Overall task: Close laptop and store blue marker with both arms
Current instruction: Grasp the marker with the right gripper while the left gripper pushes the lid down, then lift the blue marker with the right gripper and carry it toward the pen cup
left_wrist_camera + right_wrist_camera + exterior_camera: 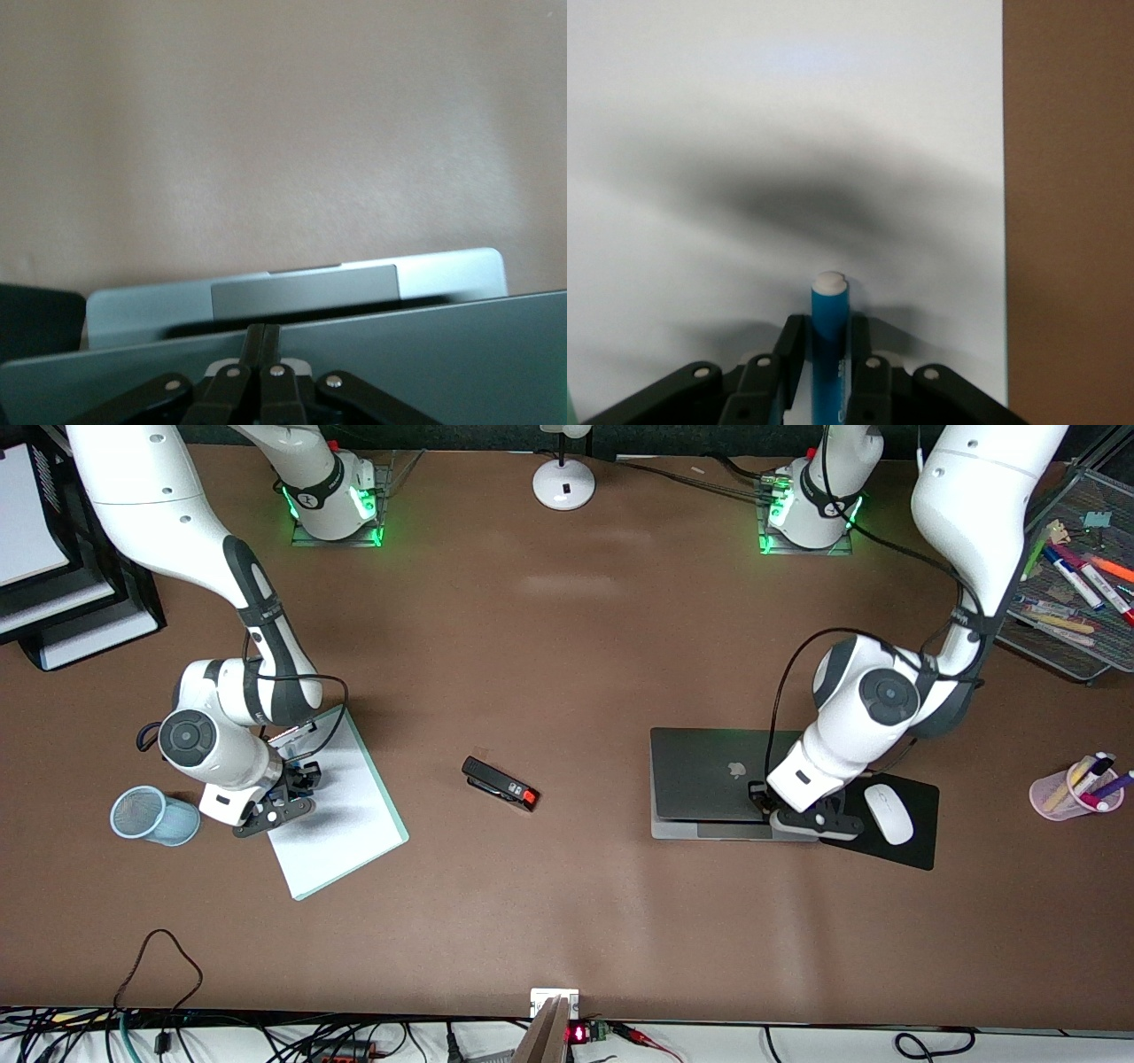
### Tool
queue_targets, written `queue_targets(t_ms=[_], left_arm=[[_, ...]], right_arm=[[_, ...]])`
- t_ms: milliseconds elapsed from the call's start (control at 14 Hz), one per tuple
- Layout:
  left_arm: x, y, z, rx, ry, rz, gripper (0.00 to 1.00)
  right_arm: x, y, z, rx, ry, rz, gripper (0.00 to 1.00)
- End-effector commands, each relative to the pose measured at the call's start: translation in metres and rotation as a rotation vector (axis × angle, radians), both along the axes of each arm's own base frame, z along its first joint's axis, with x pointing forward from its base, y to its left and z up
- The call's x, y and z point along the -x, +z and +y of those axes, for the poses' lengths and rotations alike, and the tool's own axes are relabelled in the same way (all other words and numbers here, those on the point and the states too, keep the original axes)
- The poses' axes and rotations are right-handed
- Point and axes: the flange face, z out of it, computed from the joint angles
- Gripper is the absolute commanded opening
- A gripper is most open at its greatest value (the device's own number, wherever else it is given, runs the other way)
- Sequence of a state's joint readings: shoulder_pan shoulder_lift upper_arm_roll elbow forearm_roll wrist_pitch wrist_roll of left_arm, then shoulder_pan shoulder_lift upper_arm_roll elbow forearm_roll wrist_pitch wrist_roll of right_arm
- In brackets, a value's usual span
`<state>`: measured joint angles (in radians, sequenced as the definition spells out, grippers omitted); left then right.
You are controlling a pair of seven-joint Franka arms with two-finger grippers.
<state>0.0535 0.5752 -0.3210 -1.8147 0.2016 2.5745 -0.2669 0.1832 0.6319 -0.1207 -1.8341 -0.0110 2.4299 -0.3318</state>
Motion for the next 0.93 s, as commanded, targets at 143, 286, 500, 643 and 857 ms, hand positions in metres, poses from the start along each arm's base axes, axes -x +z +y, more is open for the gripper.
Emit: queue_targets(t_ms=[143, 286, 500, 643, 857], left_arm=[[-0.018, -0.040, -0.003, 0.028, -0.023, -0.062, 0.00], [-0.018, -0.053, -0.001, 0.038, -0.018, -0.071, 0.00], [-0.016, -0.063, -0.001, 0.041, -0.018, -0.062, 0.00], [-0.016, -0.064, -0.001, 0.040, -0.019, -0.060, 0.00], [-0.015, -0.069, -0.002, 0.037, -0.025, -0.054, 0.00]], right_arm=[[-0.002, -0.004, 0.000, -0.014, 0.012, -0.006, 0.16], [-0.011, 0.022, 0.006, -0.021, 0.017, -0.040, 0.11], [-0.028, 0.091, 0.016, -0.034, 0.028, -0.069, 0.08], [-0.032, 0.140, 0.017, -0.039, 0.060, -0.110, 0.08], [-0.033, 0.191, -0.015, -0.036, 0.268, -0.172, 0.07]])
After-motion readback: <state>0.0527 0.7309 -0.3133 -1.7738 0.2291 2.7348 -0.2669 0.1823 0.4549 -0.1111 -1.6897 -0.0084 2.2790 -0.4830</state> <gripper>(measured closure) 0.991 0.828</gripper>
